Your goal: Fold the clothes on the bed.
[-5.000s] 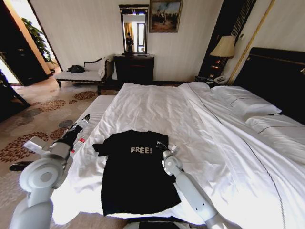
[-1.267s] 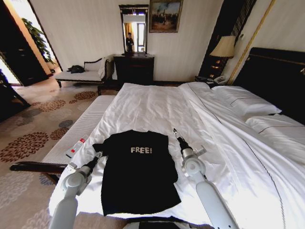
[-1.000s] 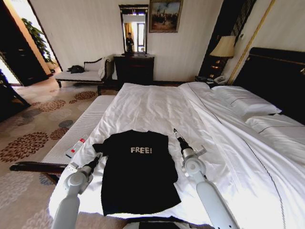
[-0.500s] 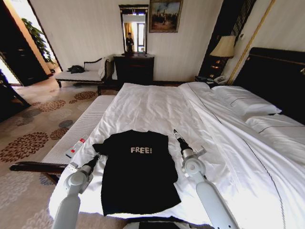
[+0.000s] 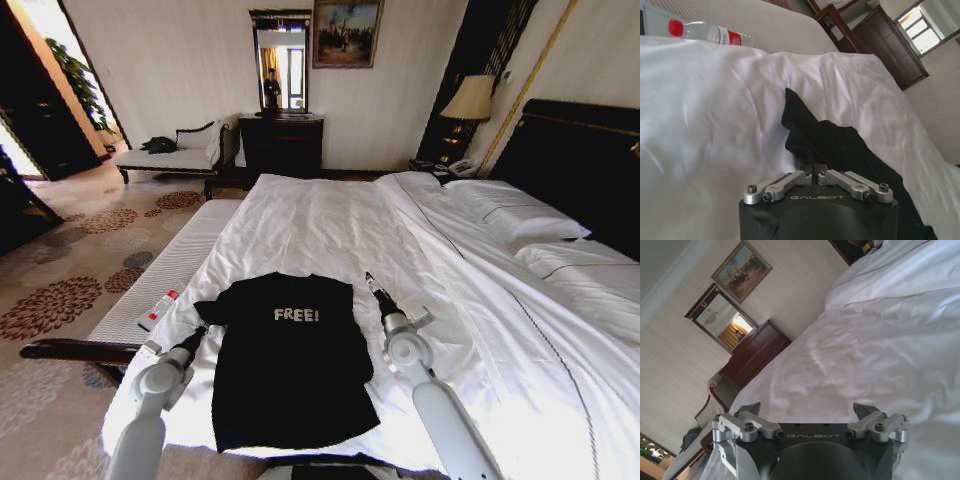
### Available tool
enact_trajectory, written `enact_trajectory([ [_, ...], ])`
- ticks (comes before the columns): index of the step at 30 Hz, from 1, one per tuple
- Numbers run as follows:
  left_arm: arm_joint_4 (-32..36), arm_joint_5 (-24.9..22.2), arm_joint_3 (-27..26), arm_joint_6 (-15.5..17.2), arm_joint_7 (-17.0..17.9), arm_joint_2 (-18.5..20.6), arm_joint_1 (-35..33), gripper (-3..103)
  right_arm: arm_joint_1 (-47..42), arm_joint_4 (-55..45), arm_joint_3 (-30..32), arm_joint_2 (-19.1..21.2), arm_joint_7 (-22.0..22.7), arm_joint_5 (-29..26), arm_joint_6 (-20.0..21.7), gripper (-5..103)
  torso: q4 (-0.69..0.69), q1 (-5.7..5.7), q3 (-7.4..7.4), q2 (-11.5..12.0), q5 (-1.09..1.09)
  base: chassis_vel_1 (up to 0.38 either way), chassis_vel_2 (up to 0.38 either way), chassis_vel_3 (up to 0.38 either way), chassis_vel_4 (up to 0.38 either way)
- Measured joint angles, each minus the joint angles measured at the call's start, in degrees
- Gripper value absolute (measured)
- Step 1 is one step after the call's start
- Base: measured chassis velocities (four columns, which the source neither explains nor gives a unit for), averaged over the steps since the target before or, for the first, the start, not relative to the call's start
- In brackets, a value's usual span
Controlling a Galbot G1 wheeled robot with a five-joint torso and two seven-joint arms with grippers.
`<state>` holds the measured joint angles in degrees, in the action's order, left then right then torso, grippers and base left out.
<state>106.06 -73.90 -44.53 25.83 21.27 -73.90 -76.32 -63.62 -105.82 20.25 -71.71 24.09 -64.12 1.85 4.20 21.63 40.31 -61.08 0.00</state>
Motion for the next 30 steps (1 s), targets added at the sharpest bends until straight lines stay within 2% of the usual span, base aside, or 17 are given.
enact_trajectory([
  [11, 3.09, 1.74, 0.65, 1.29, 0.96, 1.33, -4.25, 1, 0.28, 0.06, -0.22, -0.18, 0.05, 0.31, -0.01, 100, 0.0, 0.0, 0.0, 0.0, 0.0, 0.0, 0.0, 0.0, 0.0],
  [12, 3.47, 1.79, 0.76, 1.72, 1.17, 1.31, -4.63, -2, 0.29, 0.07, -0.23, -0.21, 0.05, 0.38, -0.01, 100, 0.0, 0.0, 0.0, 0.0, 0.0, 0.0, 0.0, 0.0, 0.0],
  [13, 3.69, 1.82, 0.79, 1.94, 1.24, 1.25, -4.76, 2, 0.29, 0.07, -0.23, -0.22, 0.06, 0.4, -0.02, 100, 0.0, 0.0, 0.0, 0.0, 0.0, 0.0, 0.0, 0.0, 0.0],
  [14, 3.69, 1.82, 0.79, 1.94, 1.24, 1.25, -4.76, 2, 0.29, 0.07, -0.23, -0.22, 0.06, 0.4, -0.02, 100, 0.0, 0.0, 0.0, 0.0, 0.0, 0.0, 0.0, 0.0, 0.0],
  [17, 4.43, 1.84, 0.59, 2.22, 1.17, 1.15, -4.77, 18, 0.2, 0.02, -0.15, -0.21, 0.06, 0.45, -0.04, 100, 0.0, 0.0, 0.0, 0.0, 0.0, 0.0, 0.0, 0.0, 0.0],
  [20, 5.17, 1.55, 0.03, 2.15, 0.45, 1.24, -4.4, 24, 0.03, -0.12, 0.04, -0.11, 0.06, 0.46, -0.08, 100, -0.01, 0.0, 0.0, 0.0, 0.0, 0.0, 0.0, 0.0, 0.0],
  [22, 5.41, 0.77, -0.6, 1.77, -0.07, 1.49, -3.68, 34, -0.07, -0.15, 0.23, 0.03, 0.07, 0.46, -0.1, 100, 0.0, 0.0, 0.0, 0.0, 0.0, 0.0, 0.0, 0.0, 0.0],
  [23, 5.41, 0.77, -0.6, 1.77, -0.07, 1.49, -3.68, 34, -0.07, -0.15, 0.23, 0.03, 0.07, 0.46, -0.1, 100, 0.0, 0.0, 0.0, 0.0, 0.0, 0.0, 0.0, 0.0, 0.0],
  [25, 5.41, -0.95, -1.52, 1.48, -0.19, 2.07, -2.11, 45, -0.18, -0.27, 0.46, 0.23, 0.07, 0.46, -0.16, 100, 0.0, 0.0, 0.0, 0.0, 0.0, 0.0, 0.0, 0.0, 0.0],
  [26, 5.3, -1.42, -1.78, 1.48, -0.12, 2.32, -1.6, 45, -0.23, -0.33, 0.52, 0.29, 0.08, 0.45, -0.17, 100, 0.01, 0.0, 0.0, 0.0, 0.0, 0.0, 0.0, 0.0, 0.0],
  [28, 4.83, -2.13, -2.14, 1.8, 0.31, 2.89, -0.41, 56, -0.31, -0.39, 0.61, 0.39, 0.08, 0.45, -0.18, 100, 0.0, 0.0, 0.0, 0.0, 0.0, 0.0, 0.0, 0.0, 0.0],
  [29, 4.83, -2.13, -2.14, 1.8, 0.31, 2.89, -0.41, 56, -0.31, -0.39, 0.61, 0.39, 0.08, 0.45, -0.18, 100, 0.0, 0.0, 0.0, 0.0, 0.0, 0.0, 0.0, 0.0, 0.0],
  [30, 4.58, -2.46, -2.24, 2.3, 0.7, 3.18, 0.17, 61, -0.35, -0.4, 0.63, 0.42, 0.08, 0.44, -0.18, 100, 0.0, 0.0, 0.0, 0.0, 0.0, 0.0, 0.0, 0.0, 0.0],
])
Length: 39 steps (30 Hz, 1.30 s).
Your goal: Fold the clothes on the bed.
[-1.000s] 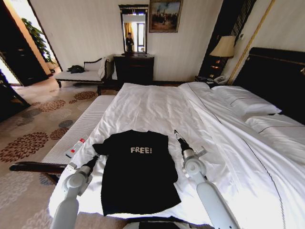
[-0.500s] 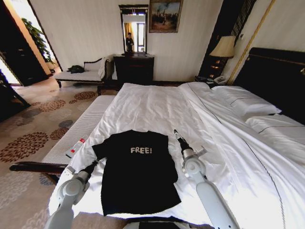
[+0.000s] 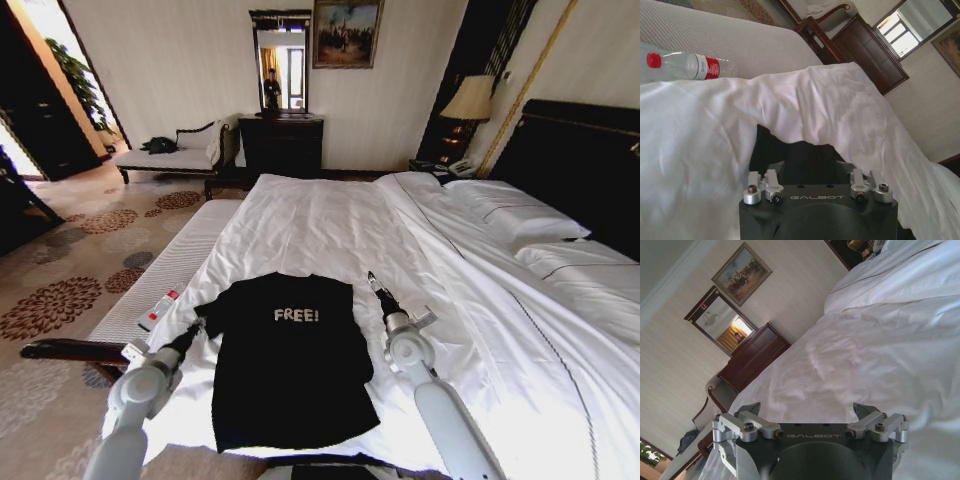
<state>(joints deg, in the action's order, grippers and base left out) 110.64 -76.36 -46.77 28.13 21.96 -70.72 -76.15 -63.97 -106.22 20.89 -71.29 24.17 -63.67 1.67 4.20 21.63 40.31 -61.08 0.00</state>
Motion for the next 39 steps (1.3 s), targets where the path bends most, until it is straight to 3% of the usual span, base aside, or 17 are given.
enact_trajectory([
  [2, -0.64, -0.09, -0.01, 0.43, 0.4, 0.23, 0.76, 72, -0.06, -0.06, 0.01, 0.02, 0.01, 0.0, 0.0, 100, 0.0, 0.0, 0.0, 0.0, 0.0, 0.0, 0.0, 0.0, 0.0],
  [5, -2.07, 0.21, -0.02, 0.4, 0.52, 0.28, 1.94, 77, -0.1, -0.12, 0.0, 0.05, 0.02, 0.0, -0.01, 100, 0.0, 0.0, 0.0, 0.0, 0.0, 0.0, 0.0, 0.0, 0.0],
  [8, -6.45, 1.07, -0.53, -0.2, 0.51, 0.59, 4.84, 93, 0.01, -0.12, -0.27, 0.24, 0.07, 0.0, -0.01, 100, 0.0, 0.0, 0.0, 0.0, -0.01, 0.0, 0.0, 0.0, 0.0],
  [10, -7.61, 1.1, -0.65, -0.24, 0.5, 0.85, 5.63, 93, 0.04, -0.1, -0.34, 0.33, 0.1, 0.0, 0.0, 100, -0.01, 0.0, 0.0, 0.0, -0.01, 0.0, 0.0, 0.0, 0.0],
  [11, -9.62, 1.25, -0.67, -0.25, 0.47, 1.47, 6.88, 99, 0.1, -0.08, -0.44, 0.45, 0.14, 0.0, 0.07, 100, 0.0, 0.0, 0.0, 0.0, -0.01, 0.0, 0.0, 0.0, 0.0],
  [23, -15.06, 3.62, 0.47, -0.23, -0.48, 2.95, 10.9, 101, 1.4, 0.82, -1.88, 0.43, 0.37, -0.18, 0.53, 100, 0.0, 0.0, 0.01, 0.0, 0.0, 0.0, 0.0, 0.0, 0.0],
  [30, -17.25, 5.58, 1.39, -0.41, -1.27, 2.87, 12.28, 90, 1.88, 1.2, -2.62, 0.41, 0.4, -0.25, 0.65, 100, 0.0, 0.0, 0.0, 0.0, -0.01, 0.0, 0.0, 0.0, 0.0],
  [34, -18.5, 5.84, 1.72, -0.41, -1.56, 2.85, 13.27, 70, 2.08, 1.43, -2.77, 0.62, 0.44, -0.41, 0.73, 100, 0.0, 0.0, 0.0, 0.0, 0.0, 0.0, 0.0, 0.0, 0.0],
  [36, -18.76, 5.89, 1.8, -0.41, -1.6, 2.84, 13.41, 70, 2.12, 1.45, -2.79, 0.64, 0.45, -0.44, 0.75, 100, 0.0, 0.0, 0.0, 0.0, 0.0, 0.0, 0.0, 0.0, 0.0],
  [39, -19.8, 6.37, 2.25, -0.41, -1.7, 2.73, 13.91, 58, 2.2, 1.58, -2.86, 0.64, 0.49, -0.49, 0.79, 100, 0.0, 0.0, 0.0, 0.0, 0.0, 0.0, 0.0, 0.0, 0.0],
])
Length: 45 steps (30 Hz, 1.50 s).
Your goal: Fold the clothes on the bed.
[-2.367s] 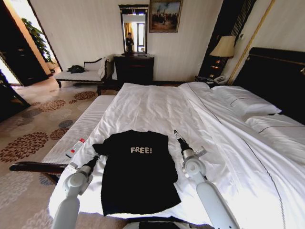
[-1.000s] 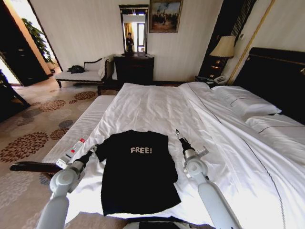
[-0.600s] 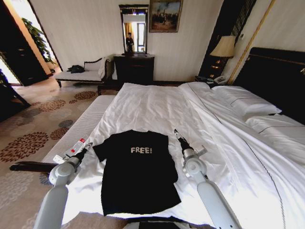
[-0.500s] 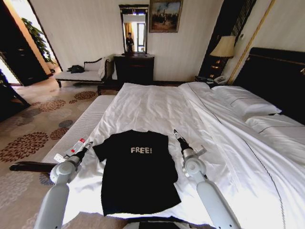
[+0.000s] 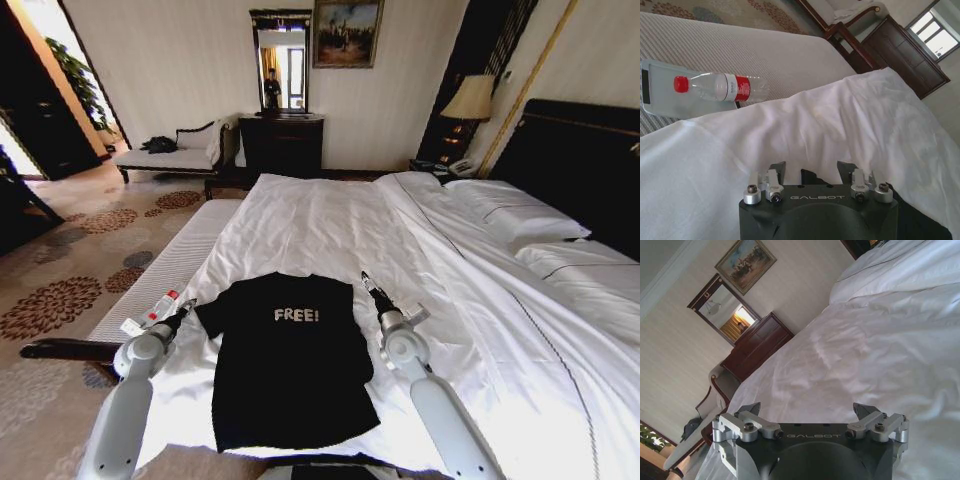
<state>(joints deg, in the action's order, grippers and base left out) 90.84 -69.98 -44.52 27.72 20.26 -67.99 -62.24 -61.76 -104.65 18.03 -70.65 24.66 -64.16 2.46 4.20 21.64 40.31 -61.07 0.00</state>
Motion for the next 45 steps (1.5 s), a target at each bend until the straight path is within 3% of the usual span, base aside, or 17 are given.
enact_trajectory([
  [8, -1.05, 1.36, 0.48, -0.12, -0.54, -0.67, 0.13, 34, 0.35, 0.27, -0.13, -0.08, 0.03, -0.04, 0.05, 100, 0.0, 0.0, 0.0, 0.0, 0.0, 0.0, 0.0, 0.0, 0.0],
  [18, -2.47, 1.61, 1.2, -0.43, -0.98, -0.11, 1.11, 21, 0.37, 0.7, -0.26, -0.5, 0.04, 0.01, 0.07, 100, 0.0, 0.0, 0.0, 0.0, 0.0, 0.0, 0.0, 0.0, 0.0],
  [23, -2.75, 1.76, 1.34, -0.66, -1.15, 0.3, 1.21, 3, 0.56, 0.94, -0.28, -0.54, 0.04, 0.02, 0.07, 100, 0.0, 0.0, 0.0, 0.0, 0.0, 0.0, 0.0, 0.0, 0.0],
  [38, -2.08, 1.26, 1.49, -0.47, -1.3, 1.21, 1.09, -3, 0.99, 1.69, -0.68, -0.89, 0.1, 0.13, 0.09, 100, 0.0, 0.0, 0.0, 0.0, 0.0, 0.0, 0.0, 0.0, 0.0],
  [41, -1.95, 1.45, 1.58, -0.3, -1.29, 1.05, 0.74, 1, 1.02, 1.76, -0.71, -0.94, 0.11, 0.14, 0.1, 100, 0.0, 0.0, 0.0, 0.0, 0.0, 0.0, 0.0, 0.0, 0.0],
  [45, -1.81, 1.58, 1.8, -0.02, -1.3, 0.43, 0.58, 23, 1.06, 1.87, -0.72, -0.98, 0.13, 0.19, 0.11, 100, 0.0, 0.0, 0.0, 0.0, 0.0, 0.0, 0.0, 0.0, 0.0],
])
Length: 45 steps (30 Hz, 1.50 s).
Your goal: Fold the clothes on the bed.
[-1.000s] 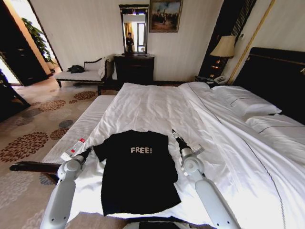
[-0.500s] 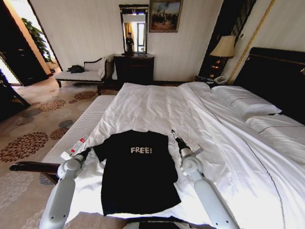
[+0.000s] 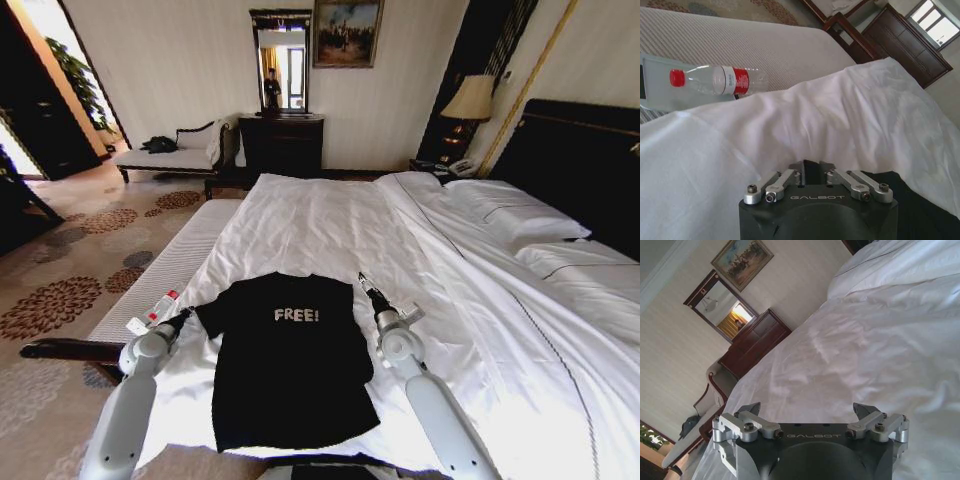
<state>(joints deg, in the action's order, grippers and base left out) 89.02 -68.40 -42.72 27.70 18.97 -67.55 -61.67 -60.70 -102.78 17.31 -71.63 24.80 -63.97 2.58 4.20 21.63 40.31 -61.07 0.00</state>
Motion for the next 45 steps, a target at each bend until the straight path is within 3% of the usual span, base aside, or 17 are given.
enact_trajectory([
  [2, -0.02, 0.0, 0.02, 0.02, 0.0, -0.04, 0.04, 23, -0.01, 0.0, 0.0, 0.0, 0.0, 0.01, 0.0, 100, 0.0, 0.0, 0.0, 0.0, 0.0, 0.0, 0.0, 0.0, 0.0],
  [7, -0.76, 0.14, 0.42, 0.02, 0.01, -0.42, 0.73, 49, -0.27, 0.04, 0.14, 0.0, 0.05, 0.08, 0.0, 100, 0.0, 0.0, 0.0, 0.0, 0.01, 0.0, 0.0, 0.0, 0.0],
  [12, -1.28, 0.93, 0.83, -0.18, -0.12, -0.86, 0.95, 60, -0.37, 0.05, 0.23, -0.01, 0.1, 0.1, 0.0, 100, 0.0, 0.0, 0.0, 0.0, 0.01, 0.0, 0.0, 0.0, 0.0],
  [15, -1.61, 1.33, 1.08, -0.46, -0.48, -1.19, 1.19, 77, -0.43, 0.06, 0.34, -0.04, 0.15, 0.13, 0.0, 100, 0.01, 0.0, 0.0, 0.0, 0.02, 0.0, 0.0, 0.0, 0.0],
  [16, -1.61, 1.33, 1.08, -0.46, -0.48, -1.19, 1.19, 77, -0.43, 0.06, 0.34, -0.04, 0.15, 0.13, 0.0, 100, 0.01, 0.0, 0.0, 0.0, 0.02, 0.0, 0.0, 0.0, 0.0],
  [18, -1.95, 1.42, 1.2, -0.66, -0.51, -1.19, 1.42, 68, -0.52, 0.07, 0.42, -0.08, 0.16, 0.17, 0.0, 100, 0.0, 0.0, 0.0, 0.0, 0.01, 0.0, 0.0, 0.0, 0.0],
  [20, -2.08, 1.43, 1.23, -0.75, -0.51, -1.18, 1.54, 68, -0.57, 0.09, 0.42, -0.1, 0.17, 0.2, 0.0, 100, 0.0, 0.0, 0.0, 0.0, 0.0, 0.0, 0.0, 0.0, 0.0],
  [23, -2.71, 1.44, 1.33, -1.13, -0.51, -1.11, 2.06, 52, -0.64, 0.13, 0.43, -0.26, 0.22, 0.29, 0.01, 100, 0.0, 0.0, 0.0, 0.0, 0.0, 0.0, 0.0, 0.0, 0.0],
  [24, -2.71, 1.44, 1.33, -1.13, -0.51, -1.11, 2.06, 52, -0.64, 0.13, 0.43, -0.26, 0.22, 0.29, 0.01, 100, 0.0, 0.0, 0.0, 0.0, 0.0, 0.0, 0.0, 0.0, 0.0],
  [30, -3.58, 1.43, 1.61, -1.37, -0.64, -1.15, 2.64, 24, -0.66, 0.42, 0.4, -0.57, 0.33, 0.63, 0.0, 100, 0.0, -0.01, 0.0, 0.0, 0.0, 0.0, 0.0, 0.0, 0.0],
  [32, -3.62, 1.43, 1.63, -1.38, -0.65, -1.16, 2.66, 24, -0.66, 0.46, 0.39, -0.6, 0.34, 0.66, 0.01, 100, 0.0, -0.01, 0.0, 0.0, 0.0, 0.0, 0.0, 0.0, 0.0],
  [36, -3.81, 1.41, 1.69, -1.45, -0.7, -1.09, 2.79, 3, -0.51, 0.79, 0.23, -0.85, 0.45, 0.81, 0.0, 100, 0.0, -0.01, 0.0, 0.0, 0.0, 0.0, 0.0, 0.0, 0.0],
  [45, 3.17, -2.33, 2.21, -1.12, -0.33, 1.59, 2.15, 0, -0.03, 1.58, -0.16, -1.16, 0.65, 1.17, 0.0, 100, 0.0, -0.01, 0.0, 0.0, 0.01, 0.0, 0.0, 0.0, 0.0],
])
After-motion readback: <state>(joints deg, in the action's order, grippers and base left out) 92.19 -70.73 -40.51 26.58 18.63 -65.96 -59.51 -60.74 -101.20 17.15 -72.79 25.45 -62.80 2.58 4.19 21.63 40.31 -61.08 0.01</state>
